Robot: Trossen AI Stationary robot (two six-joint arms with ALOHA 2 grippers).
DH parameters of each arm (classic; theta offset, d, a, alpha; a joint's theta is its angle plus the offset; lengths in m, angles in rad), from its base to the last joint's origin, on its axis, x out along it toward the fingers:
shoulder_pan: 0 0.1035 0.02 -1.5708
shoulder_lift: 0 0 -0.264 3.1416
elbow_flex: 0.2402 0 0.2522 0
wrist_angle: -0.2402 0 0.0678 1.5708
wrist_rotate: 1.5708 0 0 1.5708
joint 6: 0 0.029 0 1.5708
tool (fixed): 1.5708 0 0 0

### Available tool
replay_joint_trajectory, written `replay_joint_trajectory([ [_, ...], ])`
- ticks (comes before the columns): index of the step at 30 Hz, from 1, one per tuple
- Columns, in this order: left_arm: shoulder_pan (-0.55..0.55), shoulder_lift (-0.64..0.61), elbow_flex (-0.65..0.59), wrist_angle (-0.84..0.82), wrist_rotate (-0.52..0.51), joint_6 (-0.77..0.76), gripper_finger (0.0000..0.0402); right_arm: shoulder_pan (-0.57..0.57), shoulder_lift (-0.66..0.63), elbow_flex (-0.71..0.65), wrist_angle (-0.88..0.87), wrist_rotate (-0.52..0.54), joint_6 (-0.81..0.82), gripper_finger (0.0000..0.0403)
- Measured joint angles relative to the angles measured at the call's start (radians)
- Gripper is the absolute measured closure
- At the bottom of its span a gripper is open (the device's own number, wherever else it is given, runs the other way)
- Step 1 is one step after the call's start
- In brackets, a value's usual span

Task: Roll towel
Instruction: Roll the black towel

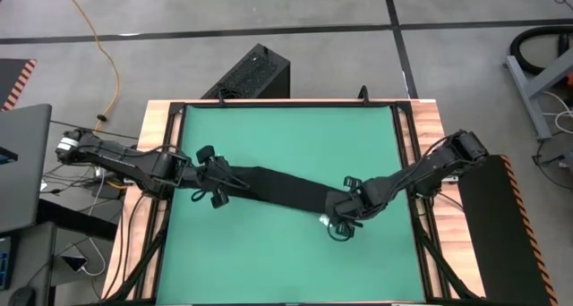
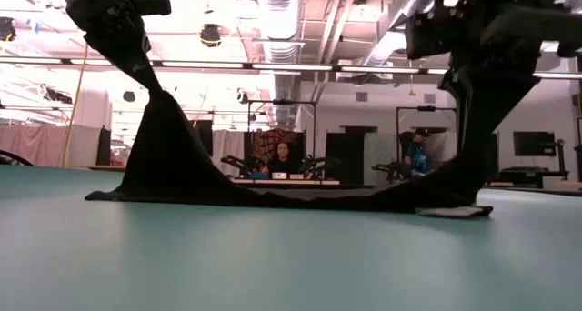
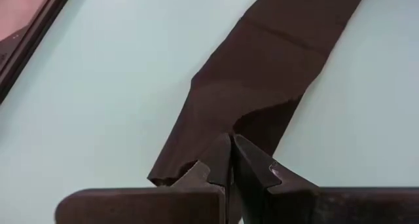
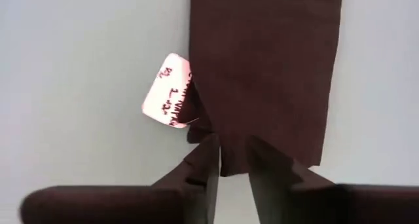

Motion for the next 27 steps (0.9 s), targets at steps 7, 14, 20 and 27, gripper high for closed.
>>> replay_joint_trajectory([
  [7, 0.001, 0.000, 0.000, -0.001, -0.008, 0.026, 0.0401, 0.002, -0.022, 0.000, -0.015, 0.045, -0.008, 0.0259],
  [14, 0.000, 0.000, 0.000, -0.006, -0.009, 0.027, 0.0401, 0.064, -0.020, -0.061, 0.055, 0.081, 0.031, 0.0257],
  [20, 0.000, 0.000, 0.000, -0.006, -0.009, 0.027, 0.0401, 0.125, -0.015, -0.135, 0.298, 0.245, 0.029, 0.0256],
  [27, 0.000, 0.000, 0.000, -0.004, -0.016, 0.027, 0.0401, 0.121, 0.062, -0.151, 0.374, 0.259, 0.026, 0.0258],
])
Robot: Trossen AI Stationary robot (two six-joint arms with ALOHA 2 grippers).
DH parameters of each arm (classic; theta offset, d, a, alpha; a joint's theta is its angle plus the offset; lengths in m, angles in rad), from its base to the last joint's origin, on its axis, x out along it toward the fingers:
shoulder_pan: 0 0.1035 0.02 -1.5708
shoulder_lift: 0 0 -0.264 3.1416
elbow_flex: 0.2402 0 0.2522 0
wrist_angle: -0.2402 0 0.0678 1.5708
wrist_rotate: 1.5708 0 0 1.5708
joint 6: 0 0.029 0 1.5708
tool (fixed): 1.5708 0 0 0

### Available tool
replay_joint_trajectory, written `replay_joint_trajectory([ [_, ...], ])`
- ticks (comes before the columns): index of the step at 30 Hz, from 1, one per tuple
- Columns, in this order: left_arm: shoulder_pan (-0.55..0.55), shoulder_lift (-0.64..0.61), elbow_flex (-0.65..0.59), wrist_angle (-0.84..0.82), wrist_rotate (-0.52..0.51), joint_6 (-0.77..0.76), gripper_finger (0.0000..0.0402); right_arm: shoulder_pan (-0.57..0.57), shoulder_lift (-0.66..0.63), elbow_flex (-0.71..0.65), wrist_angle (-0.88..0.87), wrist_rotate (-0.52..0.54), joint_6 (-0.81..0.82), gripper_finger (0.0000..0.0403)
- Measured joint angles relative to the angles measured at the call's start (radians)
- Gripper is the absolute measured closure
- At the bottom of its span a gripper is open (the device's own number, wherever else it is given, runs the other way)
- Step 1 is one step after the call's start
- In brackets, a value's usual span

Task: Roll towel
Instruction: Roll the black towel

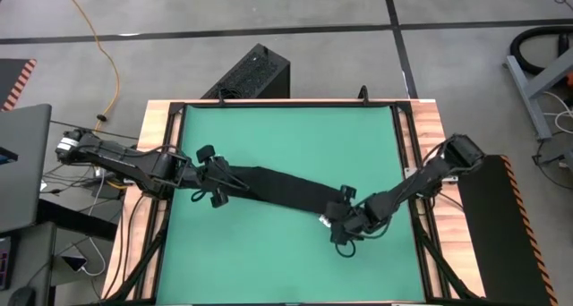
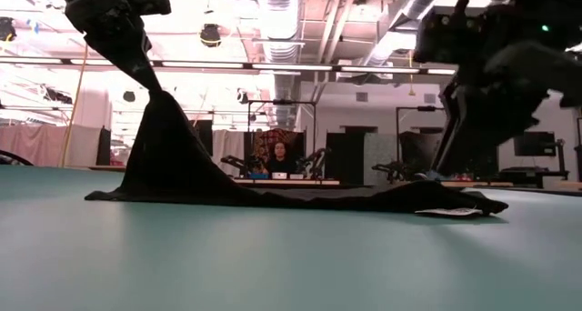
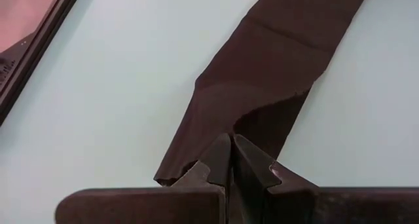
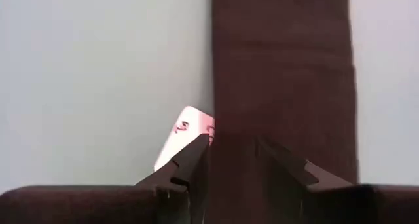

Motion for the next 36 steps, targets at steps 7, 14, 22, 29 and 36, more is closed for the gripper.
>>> replay_joint_trajectory([
  [7, 0.000, 0.000, 0.000, -0.003, 0.000, 0.000, 0.0401, 0.007, 0.100, 0.001, 0.039, -0.001, 0.001, 0.0265],
  [14, 0.000, 0.000, 0.000, -0.003, 0.001, 0.000, 0.0401, 0.029, 0.087, 0.001, 0.015, -0.002, 0.009, 0.0274],
  [22, 0.000, 0.000, 0.000, -0.002, 0.001, 0.000, 0.0401, 0.056, -0.037, 0.002, -0.122, 0.018, 0.075, 0.0275],
  [29, 0.000, 0.000, 0.000, -0.002, 0.001, 0.000, 0.0401, 0.079, 0.021, 0.002, -0.137, 0.006, 0.090, 0.0275],
  [36, 0.000, 0.000, 0.001, -0.002, 0.002, 0.000, 0.0401, 0.093, 0.099, 0.004, -0.154, -0.016, 0.116, 0.0275],
])
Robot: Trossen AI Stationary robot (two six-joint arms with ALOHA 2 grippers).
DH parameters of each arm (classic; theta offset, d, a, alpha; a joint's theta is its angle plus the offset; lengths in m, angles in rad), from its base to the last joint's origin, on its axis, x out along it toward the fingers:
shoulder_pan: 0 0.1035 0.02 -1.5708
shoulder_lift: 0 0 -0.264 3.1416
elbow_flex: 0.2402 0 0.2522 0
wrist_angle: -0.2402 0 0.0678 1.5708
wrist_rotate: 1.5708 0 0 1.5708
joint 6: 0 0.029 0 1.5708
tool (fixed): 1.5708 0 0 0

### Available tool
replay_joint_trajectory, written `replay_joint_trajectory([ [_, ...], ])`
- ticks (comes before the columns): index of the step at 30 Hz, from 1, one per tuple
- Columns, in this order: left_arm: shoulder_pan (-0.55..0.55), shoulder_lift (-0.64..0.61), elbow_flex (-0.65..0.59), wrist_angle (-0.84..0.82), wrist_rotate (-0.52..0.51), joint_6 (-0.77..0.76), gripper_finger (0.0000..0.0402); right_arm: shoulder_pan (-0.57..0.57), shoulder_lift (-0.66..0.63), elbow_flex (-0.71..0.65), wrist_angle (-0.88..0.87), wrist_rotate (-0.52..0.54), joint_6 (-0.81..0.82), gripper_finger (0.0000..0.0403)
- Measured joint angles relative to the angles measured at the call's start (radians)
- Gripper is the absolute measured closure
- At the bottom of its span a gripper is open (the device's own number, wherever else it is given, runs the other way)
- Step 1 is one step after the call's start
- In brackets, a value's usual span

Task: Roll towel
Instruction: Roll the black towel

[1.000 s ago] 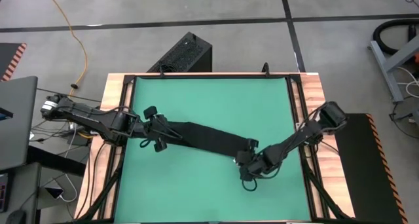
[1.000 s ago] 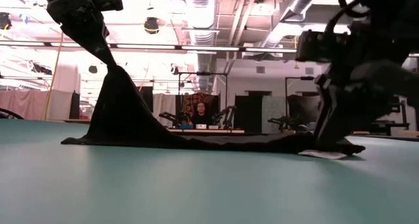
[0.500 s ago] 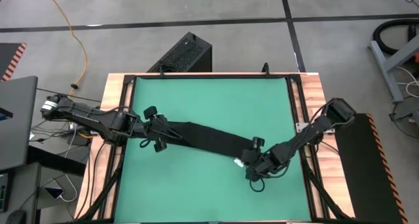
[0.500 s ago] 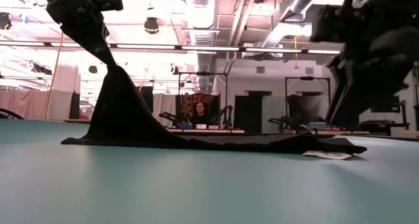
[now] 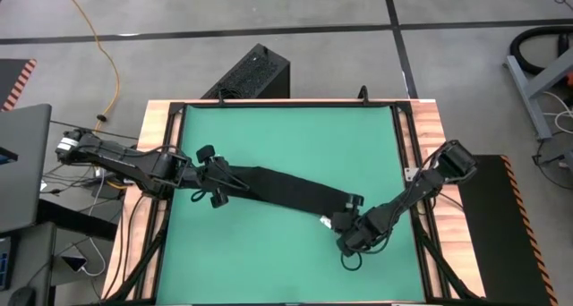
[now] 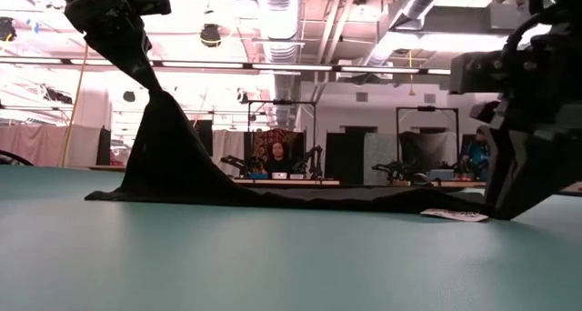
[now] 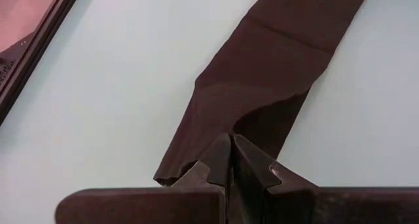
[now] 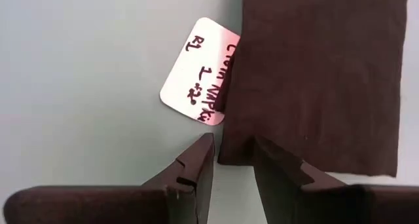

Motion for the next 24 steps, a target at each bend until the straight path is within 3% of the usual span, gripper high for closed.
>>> replay_joint_trajectory([
  [6, 0.000, 0.000, 0.000, 0.000, -0.001, 0.000, 0.0401, 0.000, 0.011, 0.002, -0.046, 0.028, 0.072, 0.0289],
  [12, 0.000, 0.000, 0.000, 0.000, -0.001, 0.000, 0.0401, -0.003, 0.009, 0.025, -0.111, 0.033, 0.075, 0.0388],
  [24, 0.000, 0.000, 0.000, 0.001, 0.000, 0.000, 0.0401, -0.013, 0.009, 0.140, -0.303, 0.068, 0.041, 0.0397],
])
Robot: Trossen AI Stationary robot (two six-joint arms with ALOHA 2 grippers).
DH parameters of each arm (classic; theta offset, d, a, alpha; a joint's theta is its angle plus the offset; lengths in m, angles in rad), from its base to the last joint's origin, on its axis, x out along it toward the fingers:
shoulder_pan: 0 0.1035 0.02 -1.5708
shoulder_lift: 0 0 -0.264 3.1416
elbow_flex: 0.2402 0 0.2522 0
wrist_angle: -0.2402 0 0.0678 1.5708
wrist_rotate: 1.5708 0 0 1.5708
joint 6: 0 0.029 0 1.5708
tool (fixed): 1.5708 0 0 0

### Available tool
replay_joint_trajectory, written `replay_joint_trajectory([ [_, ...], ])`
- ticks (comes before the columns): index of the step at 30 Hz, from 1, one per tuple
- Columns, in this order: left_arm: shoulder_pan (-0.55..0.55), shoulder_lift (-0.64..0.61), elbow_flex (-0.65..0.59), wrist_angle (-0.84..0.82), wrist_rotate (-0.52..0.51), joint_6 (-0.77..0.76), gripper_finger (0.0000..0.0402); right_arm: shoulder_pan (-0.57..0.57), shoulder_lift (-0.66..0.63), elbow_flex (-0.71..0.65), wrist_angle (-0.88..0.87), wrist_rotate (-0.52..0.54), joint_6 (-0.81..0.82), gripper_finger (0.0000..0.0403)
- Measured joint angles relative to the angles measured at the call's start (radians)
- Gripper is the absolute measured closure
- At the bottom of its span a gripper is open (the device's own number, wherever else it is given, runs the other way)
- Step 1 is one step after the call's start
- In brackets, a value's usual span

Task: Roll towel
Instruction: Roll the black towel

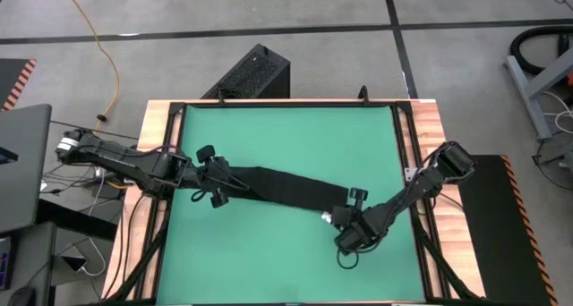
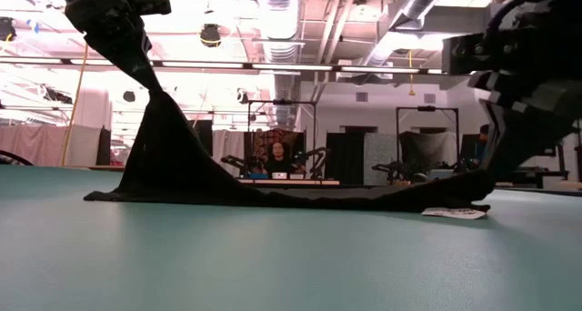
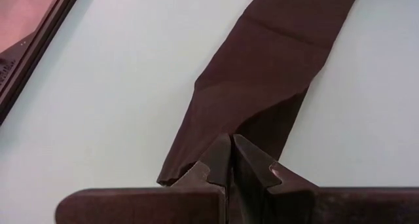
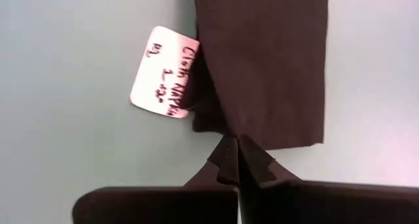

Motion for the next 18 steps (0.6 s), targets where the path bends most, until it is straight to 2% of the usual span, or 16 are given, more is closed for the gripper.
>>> replay_joint_trajectory([
  [4, 0.000, 0.000, 0.000, -0.001, 0.006, 0.000, 0.0401, -0.013, 0.000, 0.017, -0.036, 0.029, 0.005, 0.0397],
  [8, 0.000, 0.000, 0.002, 0.000, 0.006, -0.002, 0.0401, -0.049, 0.000, 0.068, -0.142, 0.077, 0.032, 0.0400],
  [13, 0.000, 0.000, 0.047, -0.005, -0.005, 0.001, 0.0401, -0.090, 0.000, 0.186, -0.381, 0.199, 0.098, 0.0402],
  [18, 0.000, 0.000, 0.127, -0.080, -0.071, 0.005, 0.0401, -0.127, 0.000, 0.311, -0.606, 0.316, 0.179, 0.0402],
])
